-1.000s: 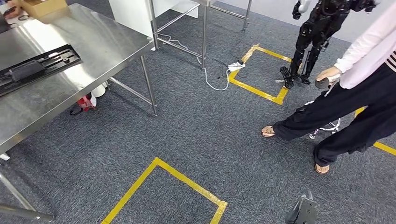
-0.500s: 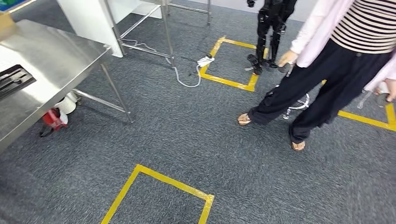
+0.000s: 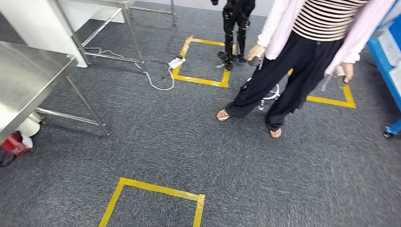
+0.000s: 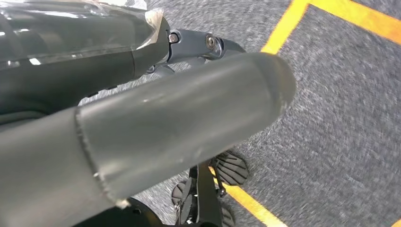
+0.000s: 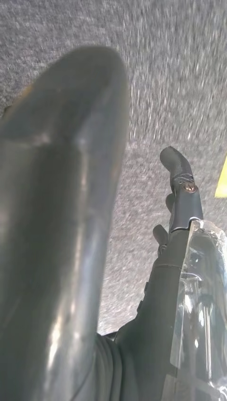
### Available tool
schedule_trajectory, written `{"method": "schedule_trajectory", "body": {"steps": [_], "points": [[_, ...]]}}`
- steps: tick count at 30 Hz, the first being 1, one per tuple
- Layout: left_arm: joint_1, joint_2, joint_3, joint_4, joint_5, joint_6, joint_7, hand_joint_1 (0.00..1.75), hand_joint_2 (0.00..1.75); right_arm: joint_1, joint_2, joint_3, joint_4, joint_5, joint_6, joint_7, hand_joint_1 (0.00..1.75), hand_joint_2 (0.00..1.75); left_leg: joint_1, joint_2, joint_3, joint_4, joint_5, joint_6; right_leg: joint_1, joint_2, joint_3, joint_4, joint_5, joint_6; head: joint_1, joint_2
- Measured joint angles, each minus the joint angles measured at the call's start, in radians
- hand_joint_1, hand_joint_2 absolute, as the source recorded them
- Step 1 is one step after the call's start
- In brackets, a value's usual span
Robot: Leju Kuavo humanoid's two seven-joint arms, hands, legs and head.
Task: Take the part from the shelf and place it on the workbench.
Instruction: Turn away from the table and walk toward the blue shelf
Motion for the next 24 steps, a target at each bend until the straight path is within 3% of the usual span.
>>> {"method": "schedule_trajectory", "body": {"steps": [2,3,5,6,8,9,11,13,15,16,17,18,19,20,22,24], "points": [[0.001,0.0,0.002,0.0,0.001,0.001,0.0,0.0,0.0,0.002,0.0,0.007,0.002,-0.005,0.0,0.004,0.0,0.0,-0.001,0.033,-0.001,0.0,-0.001,0.001,-0.003,-0.013,-0.042,0.09,-0.03,0.007,0.001,0.0],[0.001,0.0,0.003,0.0,0.001,0.003,0.0,0.0,0.0,0.004,-0.001,0.009,0.003,-0.009,0.0,0.007,0.0,0.0,-0.001,0.047,-0.001,0.0,-0.001,0.0,-0.004,-0.017,-0.035,0.085,-0.024,0.014,0.001,0.0],[0.0,-0.001,0.004,0.0,0.0,0.008,0.002,0.0,0.0,0.005,-0.003,0.01,0.004,-0.015,0.0,0.011,0.0,0.0,-0.001,0.072,0.001,0.001,-0.003,-0.003,-0.009,-0.038,0.036,-0.028,0.015,0.031,0.002,0.0],[0.0,-0.002,0.004,0.0,-0.001,0.01,0.003,0.0,0.0,0.004,-0.004,0.01,0.004,-0.016,0.0,0.011,0.0,0.0,-0.003,0.082,0.002,0.003,-0.006,-0.008,-0.007,-0.06,0.08,-0.1,0.035,0.034,0.003,0.0],[-0.001,-0.002,0.005,0.0,-0.004,0.012,0.005,0.0,0.0,-0.001,-0.004,0.01,0.004,-0.019,0.002,0.01,0.0,0.0,-0.009,0.101,0.007,0.005,-0.011,-0.02,-0.002,-0.089,0.129,-0.185,0.058,0.026,0.002,0.0],[-0.002,-0.003,0.005,0.0,-0.006,0.013,0.005,0.0,0.0,-0.002,-0.005,0.01,0.004,-0.023,0.006,0.007,0.0,0.0,-0.011,0.11,0.009,0.005,-0.013,-0.026,0.003,-0.09,0.132,-0.195,0.062,0.019,0.001,0.0],[-0.008,-0.004,0.005,0.0,-0.008,0.015,0.004,0.0,0.0,0.001,-0.006,0.008,0.004,-0.039,0.017,-0.002,0.0,0.0,-0.005,0.119,0.014,0.007,-0.018,-0.038,-0.001,-0.069,0.129,-0.196,0.066,0.005,-0.004,0.0],[-0.01,-0.004,0.005,0.0,-0.008,0.018,0.004,0.0,0.0,0.001,-0.006,0.004,0.004,-0.058,0.03,-0.016,0.0,0.0,0.002,0.084,-0.004,0.055,-0.057,-0.048,-0.009,-0.052,0.131,-0.199,0.071,-0.012,-0.005,0.0],[-0.009,-0.004,0.005,0.0,-0.008,0.019,0.003,0.0,0.0,-0.001,-0.005,-0.001,0.004,-0.072,0.038,-0.026,0.0,0.0,0.004,0.032,-0.06,0.182,-0.13,-0.051,-0.007,-0.033,0.129,-0.2,0.075,-0.026,-0.008,0.0],[-0.007,-0.004,0.005,0.0,-0.008,0.02,0.004,0.0,0.0,-0.003,-0.004,-0.004,0.004,-0.078,0.041,-0.031,0.0,0.0,0.004,0.019,-0.093,0.251,-0.161,-0.051,-0.005,-0.023,0.127,-0.199,0.076,-0.03,-0.008,0.0],[-0.006,-0.004,0.005,0.001,-0.008,0.021,0.005,0.0,0.0,-0.003,-0.003,-0.008,0.004,-0.083,0.043,-0.036,0.0,0.0,0.004,0.014,-0.116,0.297,-0.174,-0.051,-0.003,-0.011,0.126,-0.199,0.077,-0.031,-0.008,0.0],[-0.005,-0.004,0.005,0.001,-0.008,0.022,0.007,0.0,0.0,-0.002,-0.003,-0.013,0.004,-0.089,0.047,-0.042,0.0,0.0,0.005,0.012,-0.122,0.306,-0.165,-0.05,-0.002,0.001,0.126,-0.199,0.077,-0.031,-0.008,0.0],[-0.004,-0.004,0.005,0.001,-0.009,0.023,0.01,0.0,0.0,-0.001,-0.003,-0.017,0.004,-0.095,0.05,-0.049,0.0,0.0,0.005,0.01,-0.11,0.278,-0.138,-0.049,-0.002,0.013,0.126,-0.198,0.078,-0.03,-0.008,0.0],[-0.004,-0.004,0.005,0.001,-0.009,0.024,0.011,0.0,0.0,-0.001,-0.002,-0.022,0.004,-0.102,0.054,-0.056,0.0,0.0,0.007,0.002,-0.083,0.22,-0.1,-0.047,-0.002,0.025,0.127,-0.197,0.078,-0.029,-0.008,0.0],[-0.004,-0.004,0.006,0.001,-0.008,0.024,0.014,0.0,0.0,-0.004,0.0,-0.032,0.004,-0.113,0.058,-0.073,0.0,0.0,0.012,-0.037,-0.027,0.092,-0.04,-0.045,0.001,0.046,0.124,-0.19,0.078,-0.025,-0.008,0.0],[-0.005,-0.004,0.008,0.001,-0.001,0.024,0.016,0.0,0.0,-0.009,0.002,-0.042,0.004,-0.123,0.06,-0.086,0.0,0.0,0.01,-0.06,-0.006,0.037,-0.026,-0.04,0.005,0.065,0.111,-0.184,0.081,-0.014,-0.007,0.0]]}}
